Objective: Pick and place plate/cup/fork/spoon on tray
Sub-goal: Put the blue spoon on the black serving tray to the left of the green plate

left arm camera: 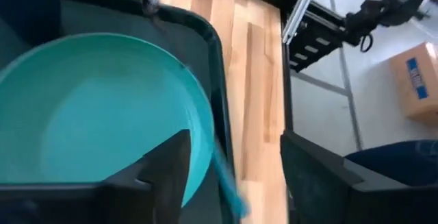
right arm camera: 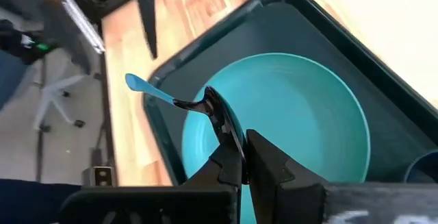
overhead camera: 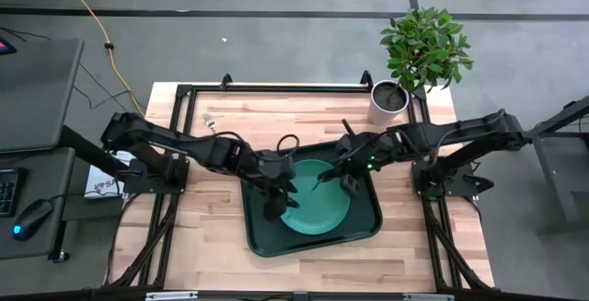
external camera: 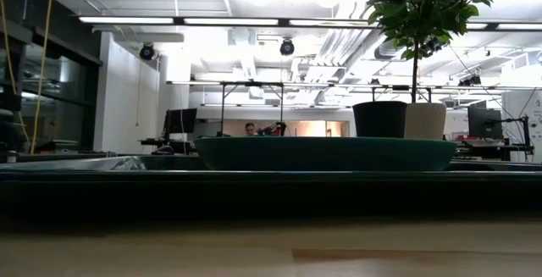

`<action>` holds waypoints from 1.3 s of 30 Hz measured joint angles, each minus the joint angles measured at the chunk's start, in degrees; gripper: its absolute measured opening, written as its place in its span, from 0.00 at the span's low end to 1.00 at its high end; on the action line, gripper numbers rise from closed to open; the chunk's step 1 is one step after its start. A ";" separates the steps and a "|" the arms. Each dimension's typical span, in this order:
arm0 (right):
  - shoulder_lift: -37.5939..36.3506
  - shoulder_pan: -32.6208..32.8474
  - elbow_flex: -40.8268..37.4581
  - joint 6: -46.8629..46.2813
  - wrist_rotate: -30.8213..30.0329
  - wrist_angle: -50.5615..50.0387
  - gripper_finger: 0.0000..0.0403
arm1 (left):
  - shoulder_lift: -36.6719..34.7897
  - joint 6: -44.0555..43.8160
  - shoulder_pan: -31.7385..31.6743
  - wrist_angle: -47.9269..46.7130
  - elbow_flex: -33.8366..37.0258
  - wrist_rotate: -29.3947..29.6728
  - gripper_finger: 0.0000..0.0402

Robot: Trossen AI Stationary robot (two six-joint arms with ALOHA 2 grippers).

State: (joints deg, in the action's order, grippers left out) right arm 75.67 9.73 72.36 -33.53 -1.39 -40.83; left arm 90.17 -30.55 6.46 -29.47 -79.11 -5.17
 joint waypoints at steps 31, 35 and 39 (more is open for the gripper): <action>0.84 0.01 0.00 4.19 -2.20 2.04 0.00 | 4.57 -5.07 -1.18 -1.92 0.04 -3.21 0.04; 0.84 0.01 0.00 4.19 -2.20 2.57 0.00 | 4.57 -4.91 -1.26 -1.97 0.04 -3.21 0.09; 0.84 0.01 0.00 4.10 -3.85 2.57 0.00 | 4.57 -4.87 -1.33 -2.11 0.04 -3.21 0.19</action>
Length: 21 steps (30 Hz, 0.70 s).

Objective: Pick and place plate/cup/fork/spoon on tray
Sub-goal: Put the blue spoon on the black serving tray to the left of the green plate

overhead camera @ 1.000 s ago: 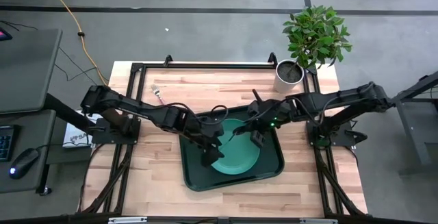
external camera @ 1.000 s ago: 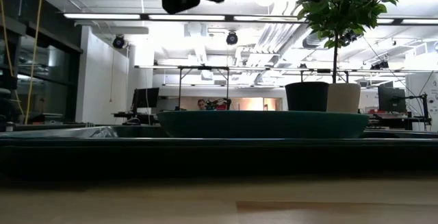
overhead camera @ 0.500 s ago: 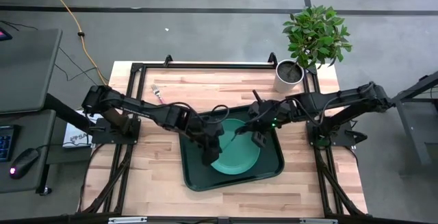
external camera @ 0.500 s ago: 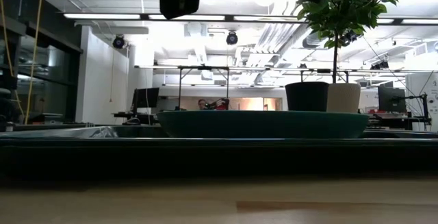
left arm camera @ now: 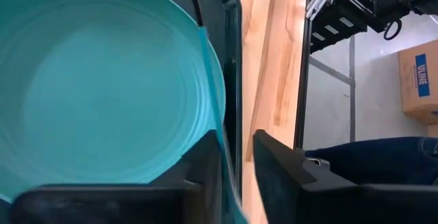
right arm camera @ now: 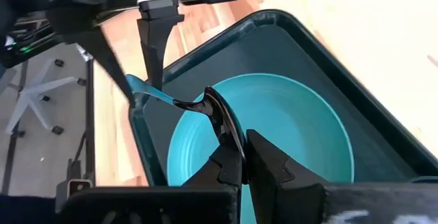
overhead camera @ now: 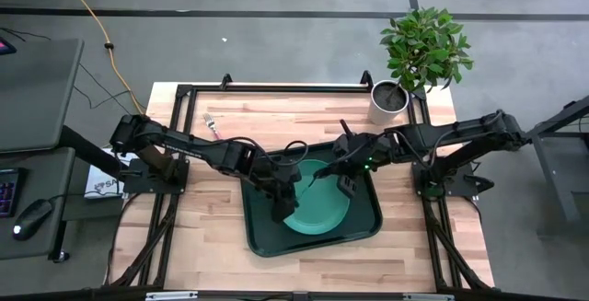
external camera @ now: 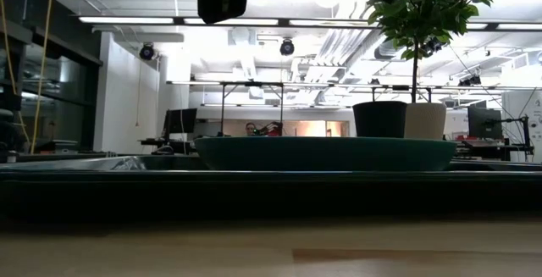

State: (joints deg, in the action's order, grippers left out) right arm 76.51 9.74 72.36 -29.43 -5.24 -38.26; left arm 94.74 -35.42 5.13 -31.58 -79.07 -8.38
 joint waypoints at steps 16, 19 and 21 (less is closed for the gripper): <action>0.02 0.00 0.00 1.28 -0.69 2.77 0.00 | 0.00 2.23 -0.35 -3.91 -0.01 -0.13 0.02; 0.04 0.00 0.00 1.24 -0.50 2.76 0.00 | 0.00 2.94 -0.46 -4.87 -0.02 -0.13 0.01; 0.04 -0.06 0.00 0.88 1.07 2.78 0.02 | -0.17 3.11 -0.77 -5.22 -0.02 -0.17 0.00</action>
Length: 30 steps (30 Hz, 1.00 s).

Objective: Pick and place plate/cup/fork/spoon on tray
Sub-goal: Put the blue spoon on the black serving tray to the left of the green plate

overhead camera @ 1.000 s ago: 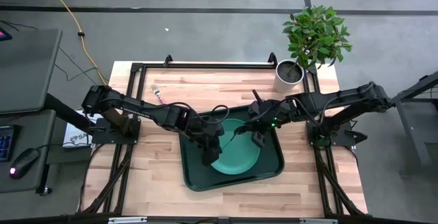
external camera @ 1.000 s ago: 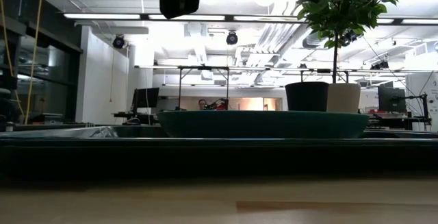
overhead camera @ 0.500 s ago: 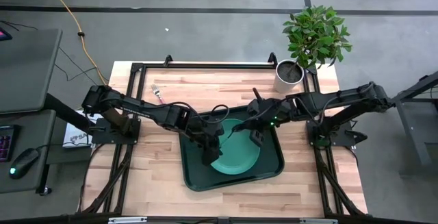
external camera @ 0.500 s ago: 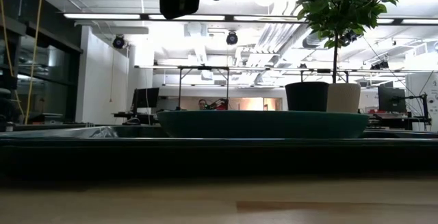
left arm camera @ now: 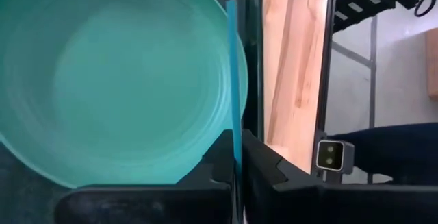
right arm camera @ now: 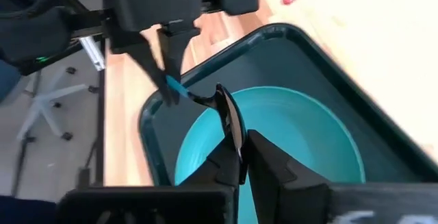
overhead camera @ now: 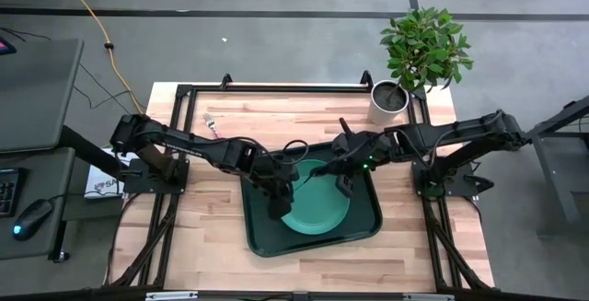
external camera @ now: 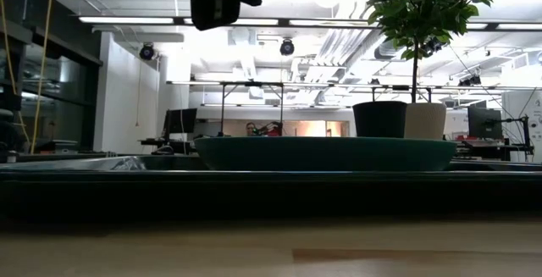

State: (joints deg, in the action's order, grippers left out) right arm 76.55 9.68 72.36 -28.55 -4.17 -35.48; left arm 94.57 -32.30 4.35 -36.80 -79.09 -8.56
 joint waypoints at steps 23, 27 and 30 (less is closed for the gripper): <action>-3.96 -2.95 0.00 0.76 -2.88 -5.90 0.54 | -27.08 -23.18 7.04 2.39 26.59 14.42 0.00; -3.81 -2.95 0.00 0.58 -2.29 -5.03 0.54 | -32.45 -29.75 11.24 3.46 30.54 19.86 0.00; -3.78 -2.95 0.00 0.94 -2.30 -4.15 0.54 | -33.86 -33.44 12.98 -1.50 31.28 21.61 0.01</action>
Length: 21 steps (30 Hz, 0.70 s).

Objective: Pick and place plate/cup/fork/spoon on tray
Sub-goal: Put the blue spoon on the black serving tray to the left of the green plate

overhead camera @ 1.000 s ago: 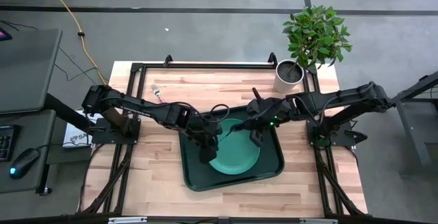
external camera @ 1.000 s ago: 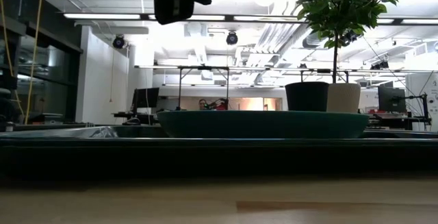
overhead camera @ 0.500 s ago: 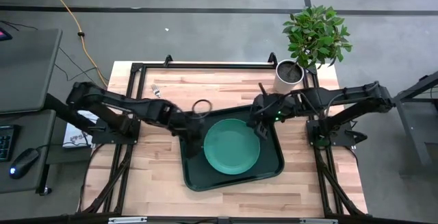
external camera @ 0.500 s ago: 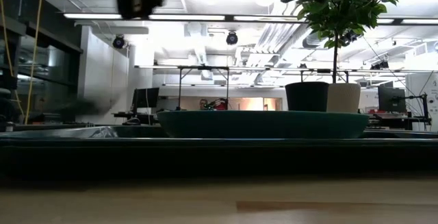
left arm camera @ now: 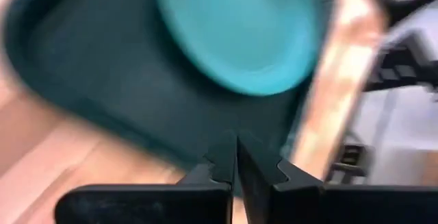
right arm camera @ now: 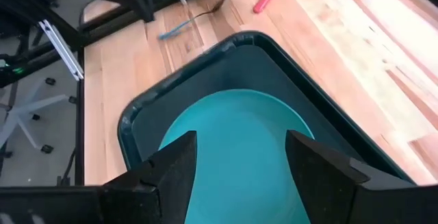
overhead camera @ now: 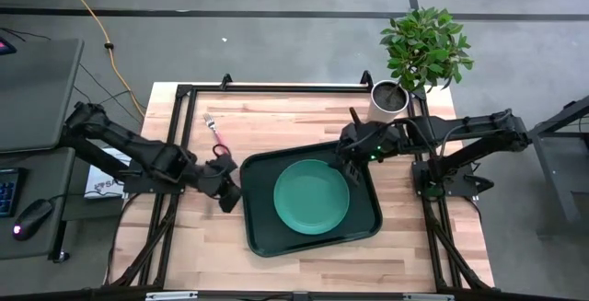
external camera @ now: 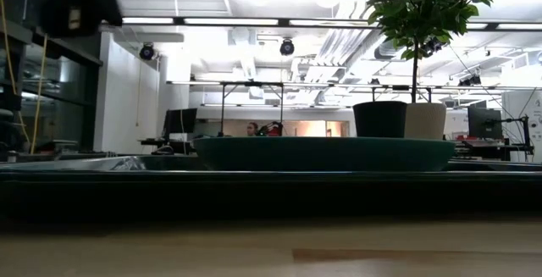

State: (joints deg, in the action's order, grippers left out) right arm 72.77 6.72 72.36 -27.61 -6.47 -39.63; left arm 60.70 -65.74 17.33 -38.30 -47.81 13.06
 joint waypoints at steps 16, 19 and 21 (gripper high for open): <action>0.00 0.00 0.00 1.60 -3.73 0.04 0.54 | 2.04 -21.98 -1.73 -22.05 10.87 4.25 0.49; 0.00 0.00 0.00 2.18 -5.24 0.04 0.54 | 4.18 -22.14 -4.99 -21.87 12.19 3.82 0.54; 0.00 0.00 0.00 2.18 -5.65 0.02 0.54 | 5.64 -21.56 -6.97 -21.48 12.17 3.90 0.56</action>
State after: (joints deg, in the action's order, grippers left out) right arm 72.77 6.72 72.36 -25.43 -12.12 -39.62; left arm 66.34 -87.31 10.36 -59.78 -35.64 16.95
